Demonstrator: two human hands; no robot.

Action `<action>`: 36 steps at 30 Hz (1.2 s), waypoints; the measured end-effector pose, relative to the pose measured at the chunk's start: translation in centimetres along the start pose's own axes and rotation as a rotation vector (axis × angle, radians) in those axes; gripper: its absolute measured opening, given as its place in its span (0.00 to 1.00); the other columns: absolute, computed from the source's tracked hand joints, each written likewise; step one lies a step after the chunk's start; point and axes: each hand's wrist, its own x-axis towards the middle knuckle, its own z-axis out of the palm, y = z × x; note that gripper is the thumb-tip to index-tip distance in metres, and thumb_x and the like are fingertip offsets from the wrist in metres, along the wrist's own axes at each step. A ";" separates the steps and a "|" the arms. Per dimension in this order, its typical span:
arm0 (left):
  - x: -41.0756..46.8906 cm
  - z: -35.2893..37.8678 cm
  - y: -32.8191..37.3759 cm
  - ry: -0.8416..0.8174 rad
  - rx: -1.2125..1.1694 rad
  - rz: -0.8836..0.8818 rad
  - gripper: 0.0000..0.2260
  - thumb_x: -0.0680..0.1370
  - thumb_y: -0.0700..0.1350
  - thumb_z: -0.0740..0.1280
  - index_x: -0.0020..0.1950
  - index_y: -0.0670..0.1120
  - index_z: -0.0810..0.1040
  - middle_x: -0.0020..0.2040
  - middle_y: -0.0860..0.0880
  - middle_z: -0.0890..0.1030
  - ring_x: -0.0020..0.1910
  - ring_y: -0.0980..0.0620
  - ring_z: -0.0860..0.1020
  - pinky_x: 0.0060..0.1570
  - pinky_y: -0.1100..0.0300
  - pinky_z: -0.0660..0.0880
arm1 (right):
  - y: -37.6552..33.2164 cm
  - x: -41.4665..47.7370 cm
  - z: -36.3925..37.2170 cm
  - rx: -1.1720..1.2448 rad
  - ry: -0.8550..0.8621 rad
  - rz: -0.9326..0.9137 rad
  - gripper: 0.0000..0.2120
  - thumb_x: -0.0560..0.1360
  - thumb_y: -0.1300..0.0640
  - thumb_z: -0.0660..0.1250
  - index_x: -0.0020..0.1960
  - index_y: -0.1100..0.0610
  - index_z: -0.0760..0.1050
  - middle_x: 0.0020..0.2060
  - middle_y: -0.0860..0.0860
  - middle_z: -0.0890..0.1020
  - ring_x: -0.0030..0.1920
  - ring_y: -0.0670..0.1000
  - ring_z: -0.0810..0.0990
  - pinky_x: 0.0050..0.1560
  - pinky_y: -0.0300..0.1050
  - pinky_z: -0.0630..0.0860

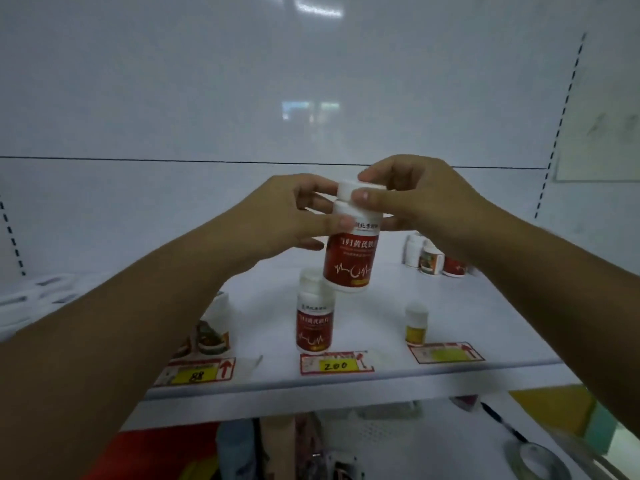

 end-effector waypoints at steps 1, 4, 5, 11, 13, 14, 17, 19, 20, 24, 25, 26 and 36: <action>0.0 0.7 -0.1 0.040 0.015 0.002 0.18 0.71 0.44 0.72 0.60 0.50 0.76 0.50 0.51 0.82 0.49 0.53 0.82 0.48 0.57 0.81 | 0.7 -0.2 -0.7 -0.014 0.009 -0.002 0.13 0.69 0.57 0.72 0.53 0.58 0.78 0.49 0.55 0.82 0.44 0.48 0.84 0.38 0.36 0.80; 0.1 1.4 -1.3 0.062 0.323 0.001 0.17 0.72 0.47 0.72 0.60 0.54 0.76 0.54 0.56 0.80 0.53 0.57 0.79 0.55 0.58 0.78 | 3.0 0.0 -2.1 -0.055 0.012 0.032 0.13 0.69 0.57 0.73 0.52 0.57 0.77 0.49 0.55 0.82 0.47 0.51 0.83 0.43 0.42 0.82; 0.1 1.6 -1.9 -0.002 0.446 -0.041 0.18 0.72 0.49 0.72 0.61 0.56 0.75 0.58 0.58 0.77 0.57 0.58 0.77 0.58 0.57 0.76 | 3.8 0.2 -2.3 -0.064 -0.008 0.058 0.13 0.69 0.57 0.73 0.52 0.57 0.77 0.50 0.54 0.81 0.47 0.51 0.82 0.44 0.41 0.82; 0.4 3.2 -5.4 -0.186 0.640 -0.204 0.27 0.73 0.48 0.71 0.71 0.55 0.67 0.70 0.54 0.71 0.64 0.53 0.72 0.60 0.59 0.70 | 8.2 1.2 -0.9 -0.107 -0.179 0.189 0.18 0.69 0.58 0.74 0.57 0.55 0.76 0.51 0.52 0.79 0.48 0.49 0.80 0.43 0.39 0.80; 0.6 3.2 -6.1 -0.151 0.612 -0.197 0.26 0.73 0.48 0.71 0.70 0.54 0.68 0.68 0.53 0.73 0.61 0.53 0.74 0.60 0.57 0.72 | 8.9 1.6 -0.1 -0.112 -0.224 0.199 0.17 0.69 0.58 0.73 0.58 0.55 0.77 0.51 0.51 0.80 0.48 0.49 0.80 0.45 0.40 0.80; 0.8 3.0 -6.4 -0.138 0.588 -0.197 0.25 0.73 0.48 0.71 0.69 0.54 0.70 0.67 0.53 0.74 0.59 0.53 0.74 0.59 0.57 0.73 | 9.1 1.8 0.1 -0.117 -0.244 0.201 0.17 0.69 0.58 0.73 0.57 0.56 0.77 0.51 0.51 0.80 0.48 0.49 0.81 0.45 0.41 0.81; 1.1 2.3 -6.9 -0.139 0.546 -0.203 0.24 0.71 0.48 0.73 0.66 0.55 0.72 0.63 0.54 0.75 0.54 0.55 0.75 0.51 0.62 0.74 | 9.5 2.4 0.7 -0.152 -0.318 0.197 0.15 0.69 0.58 0.74 0.55 0.55 0.78 0.49 0.50 0.80 0.47 0.49 0.81 0.43 0.39 0.80; 1.4 1.9 -7.0 -0.162 0.547 -0.211 0.23 0.70 0.48 0.74 0.63 0.56 0.72 0.60 0.55 0.75 0.52 0.55 0.76 0.48 0.63 0.74 | 9.7 2.3 0.9 -0.194 -0.374 0.186 0.16 0.69 0.58 0.74 0.55 0.55 0.77 0.49 0.49 0.80 0.46 0.48 0.80 0.41 0.37 0.78; 1.5 1.7 -6.9 -0.177 0.556 -0.214 0.23 0.70 0.49 0.74 0.62 0.57 0.72 0.59 0.55 0.75 0.52 0.55 0.76 0.48 0.63 0.74 | 9.7 2.3 1.0 -0.213 -0.391 0.182 0.17 0.68 0.58 0.74 0.56 0.54 0.77 0.49 0.49 0.80 0.46 0.48 0.80 0.41 0.37 0.78; 2.0 1.5 -6.8 -0.244 0.580 -0.221 0.23 0.70 0.51 0.74 0.62 0.57 0.71 0.59 0.55 0.76 0.51 0.56 0.76 0.47 0.63 0.75 | 9.8 2.3 0.9 -0.265 -0.413 0.163 0.17 0.68 0.56 0.74 0.56 0.52 0.76 0.51 0.48 0.80 0.50 0.49 0.80 0.48 0.40 0.79; 2.1 1.4 -6.7 -0.269 0.601 -0.225 0.24 0.70 0.53 0.73 0.63 0.58 0.69 0.60 0.56 0.75 0.52 0.56 0.76 0.47 0.64 0.74 | 9.8 2.3 0.8 -0.298 -0.428 0.153 0.17 0.68 0.55 0.74 0.56 0.51 0.75 0.52 0.47 0.80 0.51 0.49 0.80 0.51 0.42 0.79; 2.4 1.4 -6.6 -0.299 0.626 -0.230 0.26 0.70 0.56 0.72 0.66 0.59 0.68 0.62 0.57 0.74 0.54 0.56 0.75 0.49 0.64 0.73 | 9.7 2.4 0.7 -0.338 -0.445 0.147 0.18 0.68 0.53 0.74 0.56 0.49 0.75 0.53 0.47 0.80 0.52 0.48 0.79 0.54 0.45 0.79; 8.4 3.8 -2.3 -0.251 0.735 -0.057 0.30 0.69 0.67 0.59 0.70 0.60 0.64 0.68 0.58 0.70 0.64 0.55 0.71 0.63 0.59 0.68 | 12.6 3.3 -4.0 -0.499 -0.265 0.093 0.27 0.73 0.36 0.61 0.69 0.44 0.65 0.70 0.42 0.67 0.67 0.45 0.69 0.67 0.48 0.69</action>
